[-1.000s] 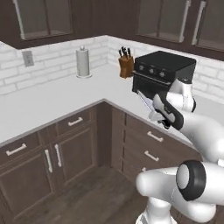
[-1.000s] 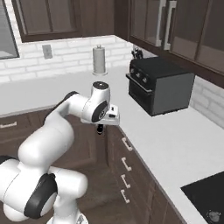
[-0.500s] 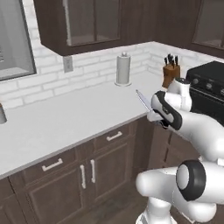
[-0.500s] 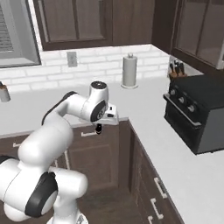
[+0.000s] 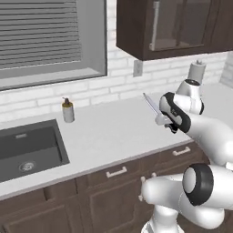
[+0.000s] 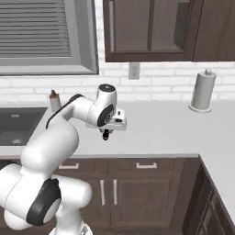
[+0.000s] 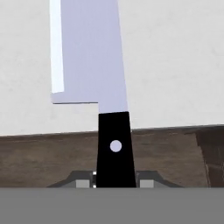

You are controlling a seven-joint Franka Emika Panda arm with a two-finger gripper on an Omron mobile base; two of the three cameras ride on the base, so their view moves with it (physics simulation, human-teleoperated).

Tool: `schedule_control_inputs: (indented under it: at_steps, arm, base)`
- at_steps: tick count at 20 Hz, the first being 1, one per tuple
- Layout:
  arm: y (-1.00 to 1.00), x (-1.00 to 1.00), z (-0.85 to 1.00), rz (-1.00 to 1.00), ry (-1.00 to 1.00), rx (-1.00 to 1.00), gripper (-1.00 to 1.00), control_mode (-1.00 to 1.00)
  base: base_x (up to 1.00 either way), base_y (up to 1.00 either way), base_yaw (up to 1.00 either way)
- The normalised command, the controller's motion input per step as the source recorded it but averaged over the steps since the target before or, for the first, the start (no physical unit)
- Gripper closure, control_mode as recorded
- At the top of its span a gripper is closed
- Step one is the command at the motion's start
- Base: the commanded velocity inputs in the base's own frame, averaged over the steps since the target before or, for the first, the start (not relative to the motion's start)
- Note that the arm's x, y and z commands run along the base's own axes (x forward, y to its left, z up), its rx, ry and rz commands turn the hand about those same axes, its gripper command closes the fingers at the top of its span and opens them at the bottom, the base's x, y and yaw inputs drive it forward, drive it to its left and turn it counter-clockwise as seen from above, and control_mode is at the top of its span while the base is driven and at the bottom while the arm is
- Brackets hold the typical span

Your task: Pick up the knife from the drawer and place it on the cutting board. Then place the meat from the plate to the cutting board.

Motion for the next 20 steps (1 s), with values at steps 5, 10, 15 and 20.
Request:
schedule_control_inputs:
  at_steps: [5,10,15,20]
  arm:
    - [0.0,0.0,0.0,0.0,0.0,0.0,1.0,1.0]
    - [0.0,0.0,0.0,0.0,0.0,0.0,1.0,1.0]
    - [0.0,0.0,0.0,0.0,0.0,0.0,1.0,1.0]
    - [0.0,0.0,0.0,0.0,0.0,0.0,1.0,1.0]
  base:
    - [0.27,0.84,0.47]
    - [0.03,0.91,0.55]
    - [0.0,0.89,0.59]
    - [0.04,0.84,0.59]
